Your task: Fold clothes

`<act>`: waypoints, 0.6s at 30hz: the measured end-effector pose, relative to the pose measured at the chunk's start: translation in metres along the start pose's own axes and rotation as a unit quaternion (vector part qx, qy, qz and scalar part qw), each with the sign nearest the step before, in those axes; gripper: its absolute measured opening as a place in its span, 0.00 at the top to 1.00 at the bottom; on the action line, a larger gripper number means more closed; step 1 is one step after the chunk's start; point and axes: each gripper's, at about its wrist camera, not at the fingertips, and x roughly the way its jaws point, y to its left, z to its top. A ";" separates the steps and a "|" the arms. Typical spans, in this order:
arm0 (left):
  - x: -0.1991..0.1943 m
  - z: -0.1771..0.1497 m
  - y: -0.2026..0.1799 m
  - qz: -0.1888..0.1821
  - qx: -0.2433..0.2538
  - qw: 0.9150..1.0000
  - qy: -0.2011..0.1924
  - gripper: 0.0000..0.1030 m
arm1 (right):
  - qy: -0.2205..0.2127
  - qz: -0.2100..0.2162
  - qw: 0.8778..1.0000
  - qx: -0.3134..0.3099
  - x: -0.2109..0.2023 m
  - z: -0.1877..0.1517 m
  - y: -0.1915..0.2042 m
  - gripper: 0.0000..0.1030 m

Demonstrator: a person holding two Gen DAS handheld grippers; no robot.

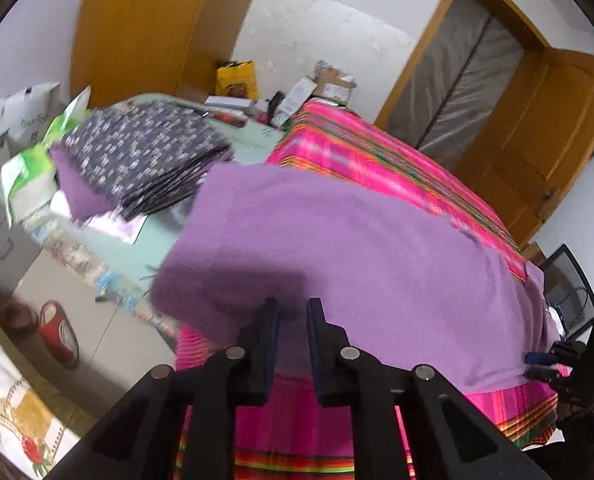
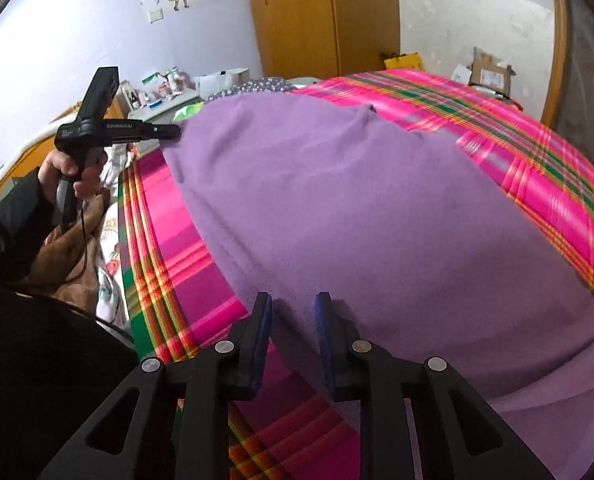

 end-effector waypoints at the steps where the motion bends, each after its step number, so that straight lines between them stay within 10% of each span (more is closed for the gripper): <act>1: -0.001 0.002 -0.010 -0.012 0.010 1.000 -0.007 0.86 | -0.009 -0.003 1.000 0.006 -0.002 0.003 -0.001 0.78; 10: 0.047 0.017 -0.072 -0.040 0.085 0.995 0.021 0.85 | -0.042 -0.068 0.992 0.096 -0.004 0.015 -0.035 0.75; 18: 0.056 0.007 -0.057 -0.021 0.055 0.997 0.040 0.86 | -0.043 -0.115 0.971 0.205 -0.027 -0.014 -0.080 0.75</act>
